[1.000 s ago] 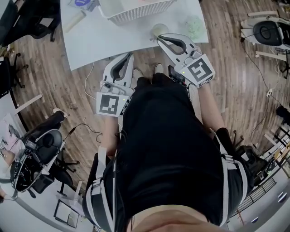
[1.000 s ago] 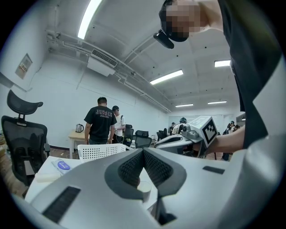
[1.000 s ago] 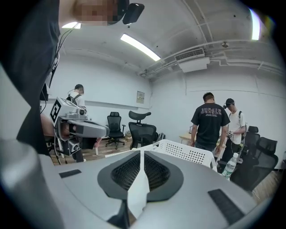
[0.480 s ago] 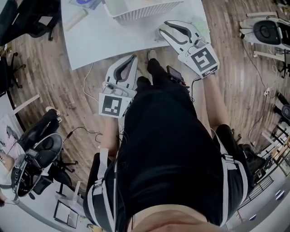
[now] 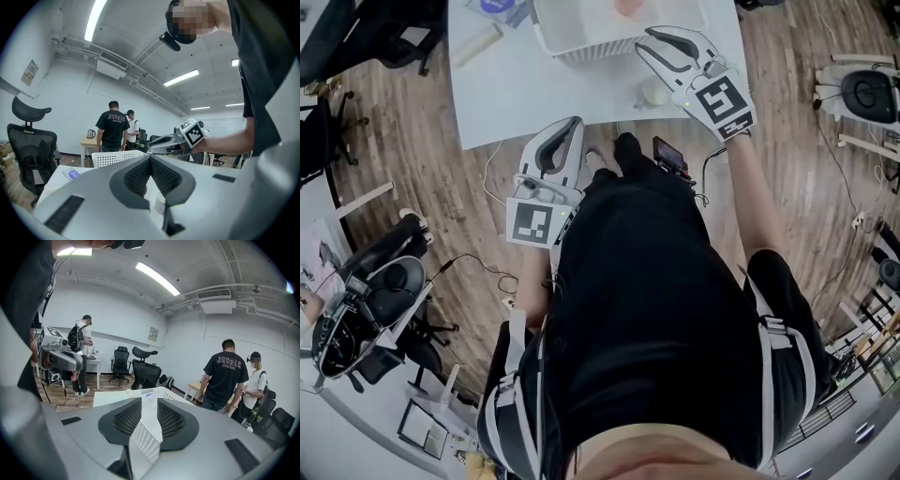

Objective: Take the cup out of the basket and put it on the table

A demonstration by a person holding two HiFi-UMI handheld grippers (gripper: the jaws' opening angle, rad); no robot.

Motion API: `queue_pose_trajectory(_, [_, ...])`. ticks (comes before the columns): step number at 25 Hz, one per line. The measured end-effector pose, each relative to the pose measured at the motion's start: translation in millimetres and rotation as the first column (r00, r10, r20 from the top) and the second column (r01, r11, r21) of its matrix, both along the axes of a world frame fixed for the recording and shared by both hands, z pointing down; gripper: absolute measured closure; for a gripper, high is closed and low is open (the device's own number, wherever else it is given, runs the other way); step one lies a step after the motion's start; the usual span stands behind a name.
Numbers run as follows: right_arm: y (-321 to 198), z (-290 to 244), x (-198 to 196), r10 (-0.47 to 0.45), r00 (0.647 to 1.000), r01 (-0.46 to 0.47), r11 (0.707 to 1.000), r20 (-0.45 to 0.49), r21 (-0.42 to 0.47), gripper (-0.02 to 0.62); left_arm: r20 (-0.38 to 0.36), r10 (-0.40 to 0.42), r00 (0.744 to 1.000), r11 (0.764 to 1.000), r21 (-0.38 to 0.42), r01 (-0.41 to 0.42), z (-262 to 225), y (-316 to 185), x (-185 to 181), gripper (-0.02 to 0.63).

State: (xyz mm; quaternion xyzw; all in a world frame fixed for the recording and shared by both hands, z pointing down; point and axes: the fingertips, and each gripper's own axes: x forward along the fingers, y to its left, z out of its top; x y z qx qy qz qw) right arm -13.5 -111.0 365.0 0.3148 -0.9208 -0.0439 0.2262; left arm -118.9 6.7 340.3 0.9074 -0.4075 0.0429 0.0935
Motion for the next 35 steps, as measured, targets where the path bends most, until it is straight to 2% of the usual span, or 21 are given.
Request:
queue_pose_trajectory(4, [-33, 9, 3, -0.022, 0.999, 0.021, 1.0, -0.026, -0.011, 0.5, -0.007, -0.019, 1.0, 1.0, 0.009, 0.019, -2, -19, 3, 0.586])
queue_pose_trajectory(19, [-121, 51, 4, -0.056, 0.994, 0.051, 0.997, -0.095, -0.053, 0.5, 0.002, -0.091, 0.996, 0.995, -0.038, 0.091, 12, -64, 6, 0.586])
queue_pose_trajectory(32, [-169, 93, -6, -0.093, 0.984, 0.076, 0.99, -0.155, -0.116, 0.495, 0.026, -0.16, 0.987, 0.985, -0.068, 0.161, 22, -85, -5, 0.586])
queue_pose_trajectory(35, [-179, 106, -5, -0.101, 0.976, 0.074, 0.987, -0.193, -0.141, 0.495, 0.026, -0.173, 0.985, 0.982, -0.075, 0.174, 24, -90, -6, 0.586])
